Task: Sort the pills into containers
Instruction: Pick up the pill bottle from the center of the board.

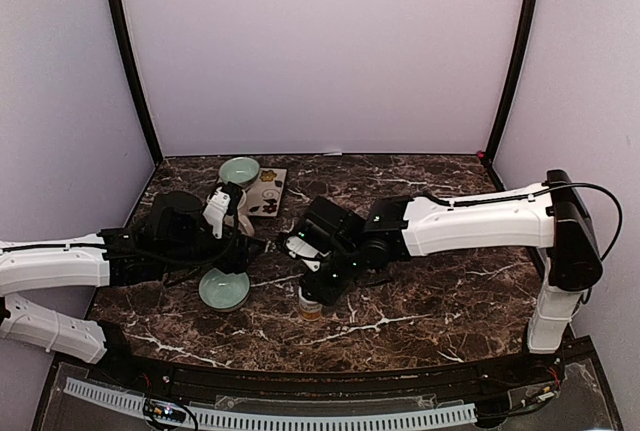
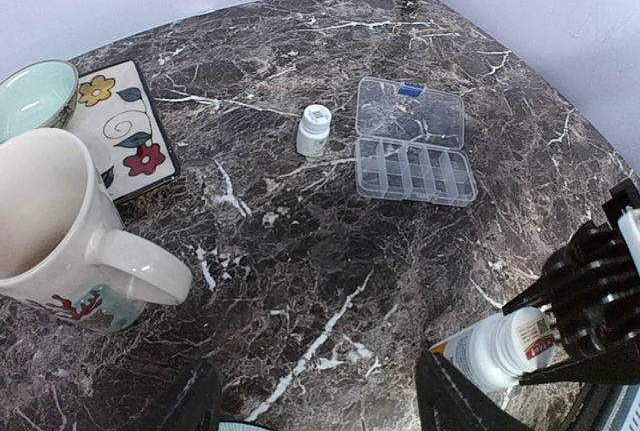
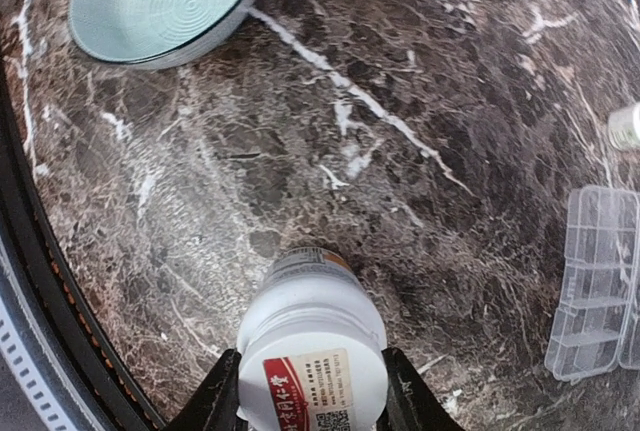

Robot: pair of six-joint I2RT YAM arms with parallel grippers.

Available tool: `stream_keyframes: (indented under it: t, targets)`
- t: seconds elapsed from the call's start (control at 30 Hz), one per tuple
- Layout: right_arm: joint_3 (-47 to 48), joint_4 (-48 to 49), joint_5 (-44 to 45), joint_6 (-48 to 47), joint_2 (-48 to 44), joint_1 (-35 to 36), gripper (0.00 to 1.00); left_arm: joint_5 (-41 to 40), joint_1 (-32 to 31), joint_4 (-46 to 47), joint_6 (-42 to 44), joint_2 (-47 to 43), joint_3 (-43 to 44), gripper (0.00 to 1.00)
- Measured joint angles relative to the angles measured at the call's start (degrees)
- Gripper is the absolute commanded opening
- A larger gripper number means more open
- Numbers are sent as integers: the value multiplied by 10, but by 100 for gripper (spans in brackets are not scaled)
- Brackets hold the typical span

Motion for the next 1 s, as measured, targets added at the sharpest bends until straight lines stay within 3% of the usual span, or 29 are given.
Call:
stream_keyframes:
  t: [0.43,1.0]
  targets:
    - [53,-9,86,133,1,-5,5,13,0,61,9,22,-2,75]
    - [35,33,27,197,-70,-79,3,104,0,212,50,26,-75,86]
